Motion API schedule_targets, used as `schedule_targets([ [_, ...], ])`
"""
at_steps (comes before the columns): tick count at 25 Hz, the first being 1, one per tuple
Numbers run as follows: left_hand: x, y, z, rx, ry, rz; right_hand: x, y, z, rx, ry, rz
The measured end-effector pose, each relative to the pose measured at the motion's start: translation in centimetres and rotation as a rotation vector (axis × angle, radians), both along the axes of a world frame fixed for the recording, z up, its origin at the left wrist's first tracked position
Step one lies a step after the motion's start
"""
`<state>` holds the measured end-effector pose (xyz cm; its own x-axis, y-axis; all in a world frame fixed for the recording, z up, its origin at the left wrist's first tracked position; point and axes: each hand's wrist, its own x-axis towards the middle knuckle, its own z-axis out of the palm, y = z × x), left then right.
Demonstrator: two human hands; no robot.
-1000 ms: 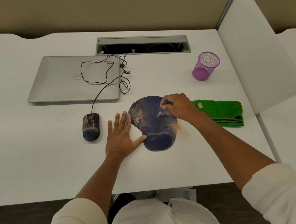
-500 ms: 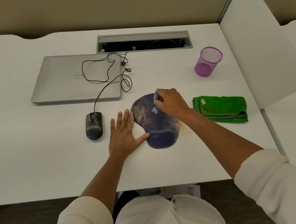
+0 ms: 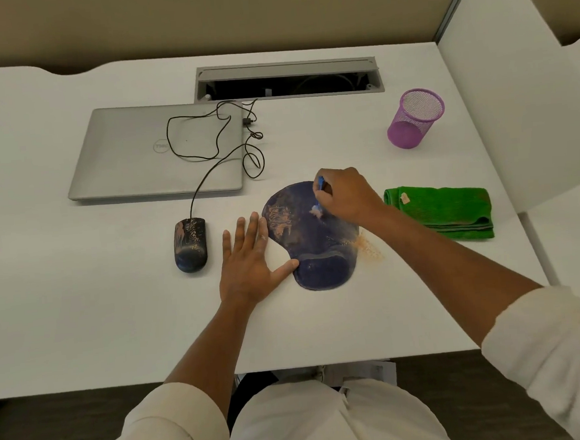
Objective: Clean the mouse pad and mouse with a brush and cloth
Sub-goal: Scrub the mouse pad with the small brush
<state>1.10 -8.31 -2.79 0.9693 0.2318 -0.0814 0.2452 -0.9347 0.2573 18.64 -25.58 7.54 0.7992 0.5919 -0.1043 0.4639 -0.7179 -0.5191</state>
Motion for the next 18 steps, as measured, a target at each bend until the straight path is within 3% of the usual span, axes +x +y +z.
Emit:
schedule_targets([
  [5, 0.0, 0.0, -0.1, 0.005, -0.008, 0.001, 0.8, -2.5, 0.3, -0.326, 0.106, 0.080],
  [10, 0.0, 0.0, -0.1, 0.013, 0.011, -0.004, 0.0, -2.7, 0.9, -0.013, 0.080, -0.031],
  [15, 0.0, 0.0, 0.0, 0.011, 0.009, 0.002, -1.7, -4.9, 0.2, -0.253, 0.057, -0.016],
  [18, 0.1, -0.1, 0.0, 0.019, 0.015, 0.001, -2.0, -5.9, 0.5, -0.148, 0.053, -0.131],
])
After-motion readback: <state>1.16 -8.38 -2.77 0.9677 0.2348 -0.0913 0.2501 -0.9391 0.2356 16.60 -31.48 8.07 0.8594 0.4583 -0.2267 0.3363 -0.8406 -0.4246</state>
